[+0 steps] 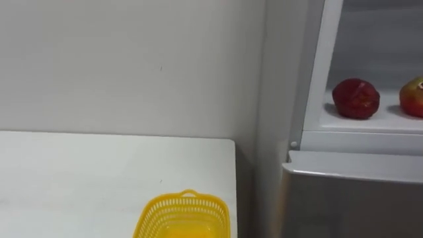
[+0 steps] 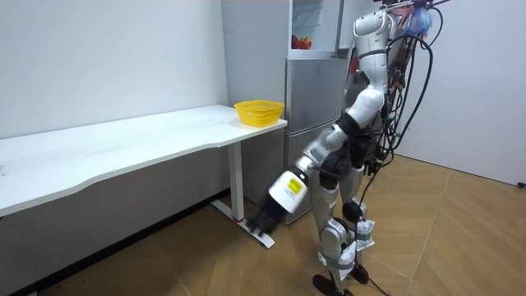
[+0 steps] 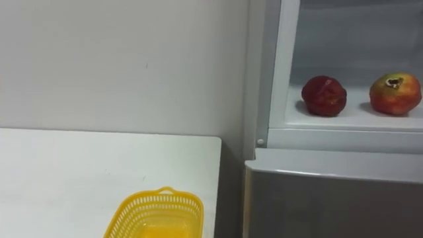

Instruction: Retrieve from the upper fridge

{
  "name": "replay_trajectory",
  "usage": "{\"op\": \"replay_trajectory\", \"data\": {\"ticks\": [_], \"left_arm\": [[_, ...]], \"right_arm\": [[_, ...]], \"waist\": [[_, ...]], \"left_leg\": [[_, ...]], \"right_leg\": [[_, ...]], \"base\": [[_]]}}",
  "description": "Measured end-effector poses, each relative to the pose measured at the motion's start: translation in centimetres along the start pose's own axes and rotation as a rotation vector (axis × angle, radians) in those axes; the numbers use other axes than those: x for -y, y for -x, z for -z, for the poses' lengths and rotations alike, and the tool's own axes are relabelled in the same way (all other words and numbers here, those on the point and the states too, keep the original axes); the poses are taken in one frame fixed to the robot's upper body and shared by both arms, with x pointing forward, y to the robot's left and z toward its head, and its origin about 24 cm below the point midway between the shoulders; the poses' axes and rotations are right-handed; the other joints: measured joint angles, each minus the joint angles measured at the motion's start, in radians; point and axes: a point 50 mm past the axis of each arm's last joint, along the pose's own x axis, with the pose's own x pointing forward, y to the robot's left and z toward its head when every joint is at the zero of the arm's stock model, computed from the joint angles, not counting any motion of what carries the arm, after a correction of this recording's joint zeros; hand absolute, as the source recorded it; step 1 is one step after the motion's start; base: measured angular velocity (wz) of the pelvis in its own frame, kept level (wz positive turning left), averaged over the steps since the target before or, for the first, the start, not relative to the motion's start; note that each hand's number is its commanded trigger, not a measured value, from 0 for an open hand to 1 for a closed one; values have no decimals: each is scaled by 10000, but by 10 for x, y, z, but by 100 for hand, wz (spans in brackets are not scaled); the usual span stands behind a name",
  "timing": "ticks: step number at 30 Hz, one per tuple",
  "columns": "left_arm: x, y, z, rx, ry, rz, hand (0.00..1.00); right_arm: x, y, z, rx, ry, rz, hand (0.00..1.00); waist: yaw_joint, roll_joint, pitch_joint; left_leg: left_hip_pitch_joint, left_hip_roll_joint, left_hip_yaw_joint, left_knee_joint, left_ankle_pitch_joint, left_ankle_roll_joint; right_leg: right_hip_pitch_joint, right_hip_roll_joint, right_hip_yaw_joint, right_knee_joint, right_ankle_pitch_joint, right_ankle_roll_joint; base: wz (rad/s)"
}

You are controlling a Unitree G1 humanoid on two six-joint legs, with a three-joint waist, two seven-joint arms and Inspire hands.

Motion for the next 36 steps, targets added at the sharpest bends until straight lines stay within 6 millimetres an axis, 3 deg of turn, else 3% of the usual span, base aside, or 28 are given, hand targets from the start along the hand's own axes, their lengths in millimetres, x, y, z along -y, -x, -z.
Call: {"op": "replay_trajectory", "data": {"ticks": [6, 9, 22, 26, 36], "left_arm": [[6, 3, 44, -1917, -1091, 1108, 0], [10, 7, 55, -2521, -1302, 1471, 0], [18, 11, 64, -2936, -3242, 2955, 0], [19, 12, 66, -2991, -3643, 3324, 0], [31, 17, 71, -2647, -7537, 4520, 0]], "right_arm": [[-1, 0, -1, -45, 41, -230, 0], [-1, 0, -1, -23, 23, -310, 0], [-10, -1, 4, -519, 73, -596, 0], [-14, -1, 5, -641, 58, -750, 0], [-18, 0, 5, -754, 336, -864, 0]], "waist": [[-85, 46, 24], [-178, -31, 29], [-348, -141, 27], [-554, -139, 28], [-759, -147, 27]], "left_leg": [[-12, -4, 23, 3, 2, 0], [0, -4, 49, -5, 2, 0], [187, 38, 288, -82, 1, 1], [244, 39, 347, -101, 1, 1], [330, 77, 553, -136, 3, -1]], "right_leg": [[-24, -2, 40, -28, -6, 0], [-30, -6, 56, -28, -21, 2], [10, 39, 313, -23, -20, 1], [10, 47, 387, -15, -20, 1], [48, 55, 458, 25, -19, -1]], "base": [[-1], [-2], [-6], [-4], [-3]]}}
